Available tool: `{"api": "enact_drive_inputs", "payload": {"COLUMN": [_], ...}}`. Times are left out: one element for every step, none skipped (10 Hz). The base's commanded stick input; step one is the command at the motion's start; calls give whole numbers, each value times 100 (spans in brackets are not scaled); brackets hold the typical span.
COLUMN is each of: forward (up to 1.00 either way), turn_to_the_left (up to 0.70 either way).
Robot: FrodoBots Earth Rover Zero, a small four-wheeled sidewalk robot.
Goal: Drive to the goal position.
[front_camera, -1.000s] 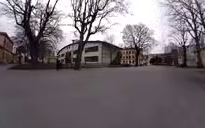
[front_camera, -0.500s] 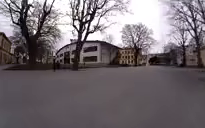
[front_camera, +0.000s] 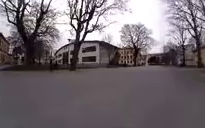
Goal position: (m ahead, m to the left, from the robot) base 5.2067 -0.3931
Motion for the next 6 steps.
{"api": "enact_drive_inputs", "payload": {"forward": [85, 85, 85, 85, 85, 85], "turn_to_the_left": [0, 0, 0, 0, 0, 0]}}
